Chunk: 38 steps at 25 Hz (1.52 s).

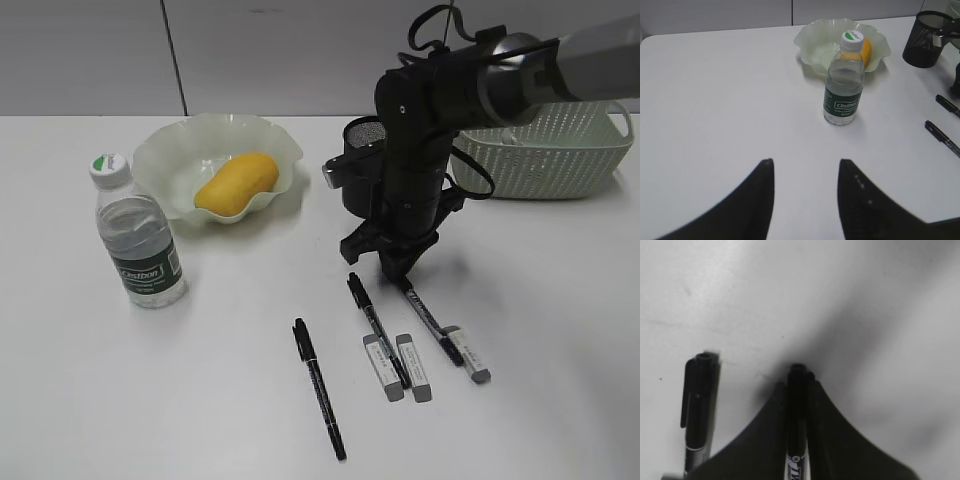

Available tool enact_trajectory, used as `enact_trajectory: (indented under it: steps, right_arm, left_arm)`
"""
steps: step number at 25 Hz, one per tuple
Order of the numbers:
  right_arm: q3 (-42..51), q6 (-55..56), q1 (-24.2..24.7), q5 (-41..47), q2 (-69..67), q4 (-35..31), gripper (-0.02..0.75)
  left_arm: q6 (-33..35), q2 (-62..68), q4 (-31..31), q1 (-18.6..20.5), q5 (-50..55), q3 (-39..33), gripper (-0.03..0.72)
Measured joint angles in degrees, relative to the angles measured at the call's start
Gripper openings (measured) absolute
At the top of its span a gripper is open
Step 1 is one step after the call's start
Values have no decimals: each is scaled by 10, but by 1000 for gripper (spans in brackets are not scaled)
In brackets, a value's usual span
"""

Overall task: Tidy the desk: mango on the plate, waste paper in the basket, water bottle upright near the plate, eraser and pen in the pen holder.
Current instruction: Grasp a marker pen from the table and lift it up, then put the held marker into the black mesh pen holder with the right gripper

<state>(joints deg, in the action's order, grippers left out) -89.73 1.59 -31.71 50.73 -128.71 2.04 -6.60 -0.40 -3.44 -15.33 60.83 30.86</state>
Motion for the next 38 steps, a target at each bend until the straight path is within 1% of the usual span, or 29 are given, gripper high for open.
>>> enact_trajectory:
  steps: [2, 5, 7, 9, 10, 11, 13, 14, 15, 17, 18, 20, 21, 23, 26, 28, 29, 30, 32, 33, 34, 35, 36, 37, 38]
  right_arm:
    - [-1, -3, 0, 1, 0, -6, 78]
    - [3, -6, 0, -13, 16, -16, 80]
    - [16, -7, 0, -50, 53, -24, 80]
    - [47, -7, 0, -107, 121, -28, 80]
    - [68, -7, 0, -158, 156, -29, 80]
    - [99, -7, 0, -226, 202, -24, 80]
    - [167, -7, 6, -394, 277, 1, 80]
    - [204, -8, 13, -501, 305, 22, 80]
    - [234, -9, 24, -611, 318, 40, 80]
    - [264, -11, 51, -774, 309, 41, 80]
    - [268, -11, 64, -838, 289, 26, 79]
    - [268, -11, 80, -911, 242, -12, 79]
    - [267, -11, 86, -931, 216, -34, 79]
    - [264, -11, 88, -946, 168, -45, 79]
    - [264, -6, 87, -948, 120, -45, 79]
    - [264, 8, 87, -945, 105, -44, 102]
    - [264, 13, 87, -942, 102, -44, 133]
    - [264, 17, 87, -935, 103, -44, 193]
    - [264, 20, 87, -896, 117, -45, 347]
    - [264, 20, 87, -868, 132, -44, 430]
    - [264, 21, 87, -827, 151, -44, 496]
    - [264, 21, 87, -778, 183, -43, 534]
    - [264, 18, 87, -725, 211, -42, 548]
    - [263, 13, 87, -675, 240, -38, 551]
    - [262, 10, 87, -607, 279, -31, 545]
  left_arm:
    - [0, 0, 0, 0, 0, 0, 312]
    - [0, 0, 0, 0, 0, 0, 310]
    - [0, 0, 0, 0, 0, 0, 310]
    - [0, 0, 0, 0, 0, 0, 310]
    - [0, 0, 0, 0, 0, 0, 309]
    - [1, 0, 0, 0, 0, 0, 307]
    - [1, 0, 0, 0, 0, 0, 298]
    - [1, 0, 0, 0, 0, 0, 295]
    - [2, 0, 0, 0, 0, 0, 291]
    - [2, 0, 0, 0, 0, 0, 288]
    - [2, 0, 0, 0, 0, 0, 287]
    - [2, 0, 0, 0, 0, 0, 286]
    - [2, 0, 0, 0, 0, 0, 284]
    - [2, 0, 0, 0, 0, 0, 270]
    - [2, 0, 0, 0, 0, 0, 260]
    - [2, 0, 0, 0, 0, 0, 256]
    - [2, 0, 0, 0, 0, 0, 255]
    - [2, 0, 0, 0, 0, 0, 256]
    - [2, 0, 0, 0, 0, 0, 255]
    - [2, 0, 0, 0, 0, 0, 255]
    - [2, 0, 0, 0, 0, 0, 255]
    - [2, 0, 0, 0, 0, 0, 255]
    - [2, 0, 0, 0, 0, 0, 255]
    - [2, 0, 0, 0, 0, 0, 255]
    - [2, 0, 0, 0, 0, 0, 255]
